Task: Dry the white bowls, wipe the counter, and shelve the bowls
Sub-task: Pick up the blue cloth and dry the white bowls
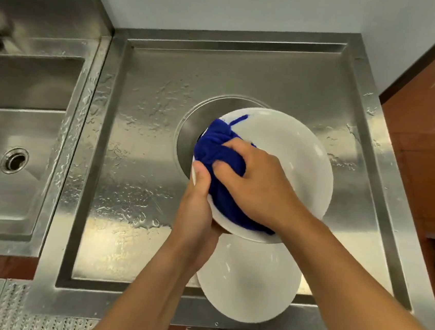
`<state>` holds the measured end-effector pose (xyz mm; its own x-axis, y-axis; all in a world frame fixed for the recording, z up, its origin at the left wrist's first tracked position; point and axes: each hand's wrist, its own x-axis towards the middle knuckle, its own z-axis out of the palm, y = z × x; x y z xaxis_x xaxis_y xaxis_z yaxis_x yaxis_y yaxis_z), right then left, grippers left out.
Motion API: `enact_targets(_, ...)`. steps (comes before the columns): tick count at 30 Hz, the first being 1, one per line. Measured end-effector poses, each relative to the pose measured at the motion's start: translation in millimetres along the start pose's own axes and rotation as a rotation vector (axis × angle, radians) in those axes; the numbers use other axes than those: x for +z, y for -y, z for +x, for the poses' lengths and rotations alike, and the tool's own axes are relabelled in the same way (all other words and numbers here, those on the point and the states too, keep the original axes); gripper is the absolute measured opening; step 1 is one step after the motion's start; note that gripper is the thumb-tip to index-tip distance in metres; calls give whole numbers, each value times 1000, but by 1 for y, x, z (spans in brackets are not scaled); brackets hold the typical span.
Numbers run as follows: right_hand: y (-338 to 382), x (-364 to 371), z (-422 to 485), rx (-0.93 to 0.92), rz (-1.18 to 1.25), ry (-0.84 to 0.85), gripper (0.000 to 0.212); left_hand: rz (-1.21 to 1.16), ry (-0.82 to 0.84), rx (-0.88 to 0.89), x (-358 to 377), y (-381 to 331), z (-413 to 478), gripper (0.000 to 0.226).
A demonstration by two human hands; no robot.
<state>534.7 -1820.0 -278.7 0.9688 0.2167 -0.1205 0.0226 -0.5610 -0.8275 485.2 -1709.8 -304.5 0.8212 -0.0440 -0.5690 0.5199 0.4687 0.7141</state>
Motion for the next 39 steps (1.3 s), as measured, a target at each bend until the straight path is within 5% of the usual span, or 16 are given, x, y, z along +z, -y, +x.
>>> enact_targets(2, 4, -11, -9, -7, -24, 139, 15, -23, -13, 23, -4, -2, 0, 62)
enact_targets(5, -5, -39, -24, -22, -543, 287, 23, 0, 1, 30, -5, -2, -5, 66)
enact_targets(8, -23, -57, -28, -17, -973, 23, 29, 52, 23, 64, -4, 2, -8, 67)
enact_targets(13, -22, -43, -1, -14, -582, -360, 28, 77, 67, -12, 20, 17, -11, 62)
enact_targets(17, -18, -49, -23, -46, -136, -50, 14, 64, 62, 21, 44, 14, 0, 68)
enact_targets(21, -32, -107, -62, 62, -431, 280, 24, 92, 113, 53, 66, 20, -2, 69)
enact_targets(23, -49, -129, -75, 77, -819, 225, 26, 107, 132, 63, 75, 32, -8, 59)
enact_targets(25, -67, -141, -80, 91, -1027, -15, 25, 89, 137, 63, 88, 48, -15, 55)
enact_targets(30, -105, -135, -73, 207, -806, -388, 29, 51, 143, -89, 125, 101, -24, 58)
enact_targets(39, -172, -124, -98, 262, -409, -374, 27, -14, 45, -152, 151, 174, -13, 57)
